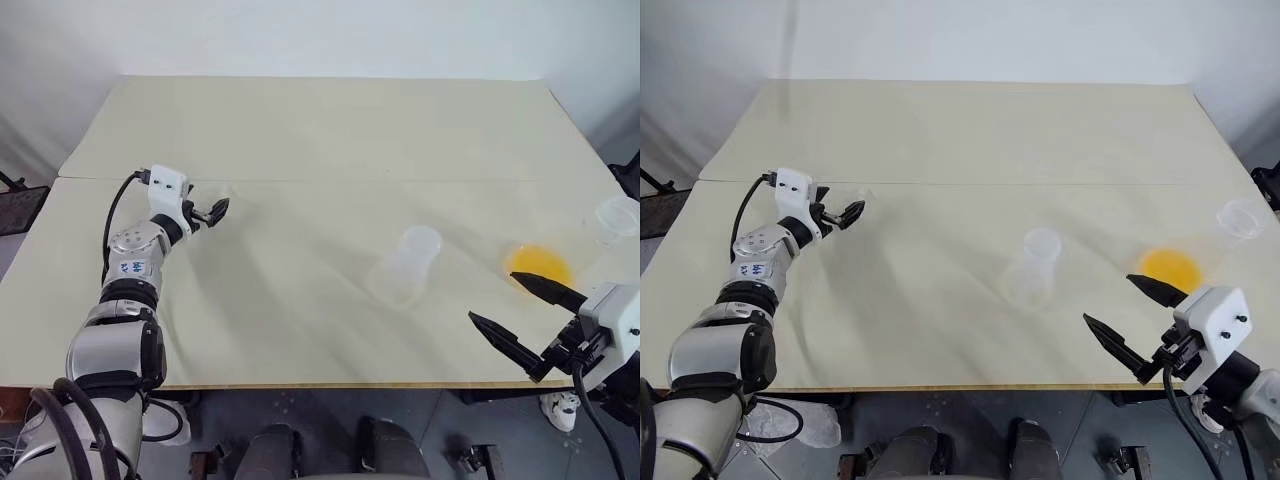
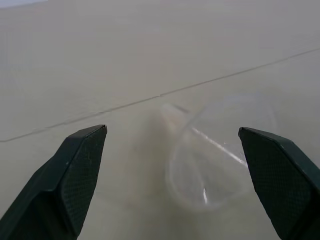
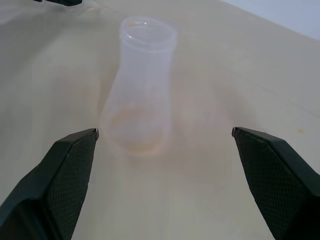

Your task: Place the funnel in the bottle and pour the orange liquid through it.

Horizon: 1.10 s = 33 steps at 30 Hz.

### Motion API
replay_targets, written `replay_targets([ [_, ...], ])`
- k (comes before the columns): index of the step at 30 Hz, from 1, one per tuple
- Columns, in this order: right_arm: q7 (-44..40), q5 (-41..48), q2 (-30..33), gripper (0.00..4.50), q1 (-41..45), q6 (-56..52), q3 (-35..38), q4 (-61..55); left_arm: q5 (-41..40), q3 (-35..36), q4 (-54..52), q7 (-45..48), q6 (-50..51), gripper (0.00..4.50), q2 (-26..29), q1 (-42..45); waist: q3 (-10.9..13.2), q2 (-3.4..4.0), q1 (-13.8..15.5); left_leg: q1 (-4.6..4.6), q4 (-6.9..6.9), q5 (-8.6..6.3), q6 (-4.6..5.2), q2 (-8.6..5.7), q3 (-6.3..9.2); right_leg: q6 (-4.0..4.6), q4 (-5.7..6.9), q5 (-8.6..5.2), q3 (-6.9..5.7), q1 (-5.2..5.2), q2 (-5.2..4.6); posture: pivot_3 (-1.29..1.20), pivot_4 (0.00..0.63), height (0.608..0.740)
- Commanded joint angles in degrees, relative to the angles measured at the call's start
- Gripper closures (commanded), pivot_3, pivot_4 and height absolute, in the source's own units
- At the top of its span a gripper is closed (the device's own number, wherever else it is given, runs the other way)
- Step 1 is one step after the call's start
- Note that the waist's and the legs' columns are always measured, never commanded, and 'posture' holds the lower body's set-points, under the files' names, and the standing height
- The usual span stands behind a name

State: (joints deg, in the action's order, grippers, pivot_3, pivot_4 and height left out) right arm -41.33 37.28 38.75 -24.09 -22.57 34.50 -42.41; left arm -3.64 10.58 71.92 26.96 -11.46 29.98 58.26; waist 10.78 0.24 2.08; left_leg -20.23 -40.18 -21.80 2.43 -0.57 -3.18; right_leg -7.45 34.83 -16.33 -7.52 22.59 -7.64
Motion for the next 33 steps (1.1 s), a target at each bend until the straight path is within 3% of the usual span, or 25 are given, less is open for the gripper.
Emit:
replay_targets([
  [1,0.96,0.49,-0.94,0.0,-1.06,0.75,1.72,-2.29,0.34,0.16,0.61,0.32,0.7,1.25,0.17,1.85,0.0,0.0,-0.1,0.0,0.0,0.0,0.0,0.0,-0.01,0.0,0.01,0.0,0.0,0.0,0.0,0.0,0.15,0.74],
  [7,1.64,0.2,-1.73,0.0,-2.39,1.13,2.02,-3.05,0.24,0.18,0.51,2.22,1.43,3.19,0.45,2.23,0.0,-0.01,-0.16,0.0,0.0,0.0,0.0,0.0,0.0,0.0,0.0,0.0,0.01,0.0,0.0,0.0,0.15,0.74],
  [11,1.91,0.11,-1.64,0.0,-2.11,1.15,1.95,-2.79,-1.76,1.25,-0.14,9.09,3.43,4.38,0.77,2.83,0.0,-0.01,-0.24,0.0,0.0,0.0,0.0,0.0,-0.01,0.0,0.01,0.0,0.0,0.0,0.01,0.0,0.15,0.74],
  [14,1.97,-0.04,-1.43,0.0,-1.58,1.14,1.65,-2.38,-1.48,0.99,-1.19,11.14,2.46,4.45,0.84,3.55,0.0,-0.01,-0.27,0.0,0.0,0.0,0.0,0.0,-0.01,0.0,0.0,0.0,0.0,0.0,0.01,0.0,0.15,0.74],
  [24,1.47,-0.07,-0.81,0.0,0.51,0.99,1.37,-1.29,-4.32,-0.84,-8.91,31.16,5.23,4.45,-2.17,8.42,0.0,-0.01,-0.44,-0.02,-0.01,0.0,0.0,-0.01,-0.45,0.0,0.0,0.0,-0.02,0.0,0.01,0.0,0.15,0.74],
  [28,0.31,0.43,-0.78,0.0,-0.23,1.3,2.54,-1.25,-7.11,-3.47,-15.65,43.32,11.8,4.45,-5.71,12.39,0.02,-0.05,-0.32,-0.1,-0.06,0.01,0.02,-0.09,-0.44,0.0,-0.01,0.0,-0.07,0.01,0.03,0.0,0.15,0.74],
  [33,-0.74,0.62,-0.54,0.0,-0.74,1.46,3.46,-1.14,-9.44,-6.76,-21.86,51.37,18.67,4.45,-10.03,14.41,0.02,-0.04,-0.54,-0.11,-0.06,0.02,0.03,-0.22,-0.45,-0.03,-0.06,0.01,-0.02,0.0,0.01,0.0,0.15,0.74],
])
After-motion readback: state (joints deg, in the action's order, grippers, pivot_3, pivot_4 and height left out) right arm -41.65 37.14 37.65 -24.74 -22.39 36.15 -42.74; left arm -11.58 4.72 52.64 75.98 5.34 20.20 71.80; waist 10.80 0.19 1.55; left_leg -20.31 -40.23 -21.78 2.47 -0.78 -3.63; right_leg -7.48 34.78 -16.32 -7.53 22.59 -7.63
